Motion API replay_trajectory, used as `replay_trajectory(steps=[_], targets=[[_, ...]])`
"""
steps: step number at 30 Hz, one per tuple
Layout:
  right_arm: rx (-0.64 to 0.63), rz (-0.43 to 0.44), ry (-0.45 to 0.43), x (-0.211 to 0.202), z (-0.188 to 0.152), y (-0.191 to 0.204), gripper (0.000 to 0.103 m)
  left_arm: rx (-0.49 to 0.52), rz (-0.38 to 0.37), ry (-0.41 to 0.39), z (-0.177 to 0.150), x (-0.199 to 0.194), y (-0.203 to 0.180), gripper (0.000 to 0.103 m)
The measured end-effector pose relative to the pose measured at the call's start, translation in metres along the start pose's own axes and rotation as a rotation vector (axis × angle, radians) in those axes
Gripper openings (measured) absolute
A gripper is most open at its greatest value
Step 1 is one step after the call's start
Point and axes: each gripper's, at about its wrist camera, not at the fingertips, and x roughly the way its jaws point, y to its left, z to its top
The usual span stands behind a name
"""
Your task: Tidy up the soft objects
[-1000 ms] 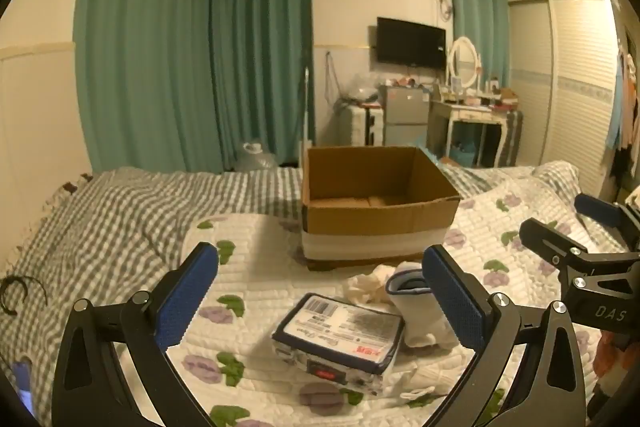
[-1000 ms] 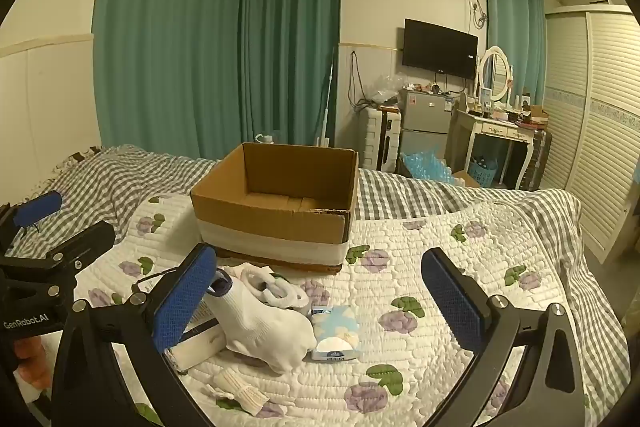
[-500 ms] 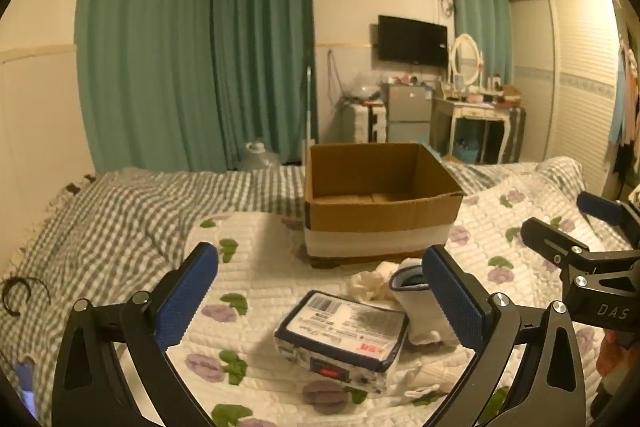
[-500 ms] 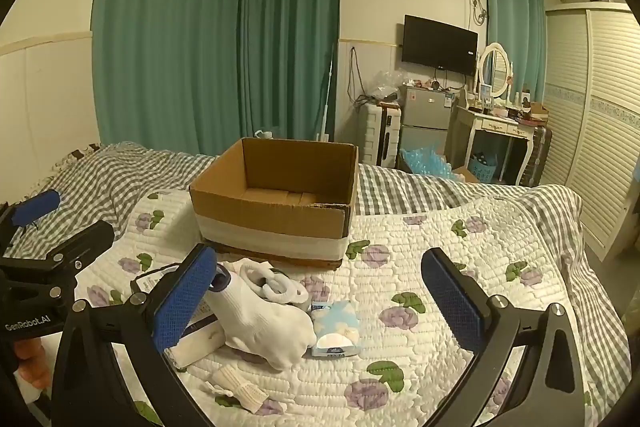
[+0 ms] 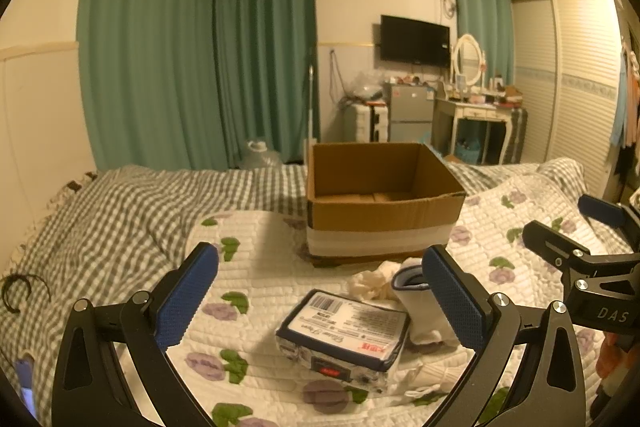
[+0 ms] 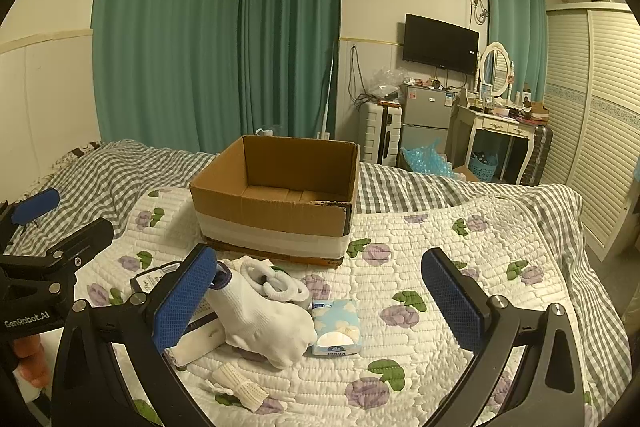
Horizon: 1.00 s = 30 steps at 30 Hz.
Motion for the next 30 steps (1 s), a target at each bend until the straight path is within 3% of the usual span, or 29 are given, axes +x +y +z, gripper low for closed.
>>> replay_trajectory(steps=[30], targets=[[0.002,0.002,0.008,0.0018,-0.0016,0.0003,0.103,-0.019,0.010,0.016,-0.0032,0.0012,0.0033,0.103]])
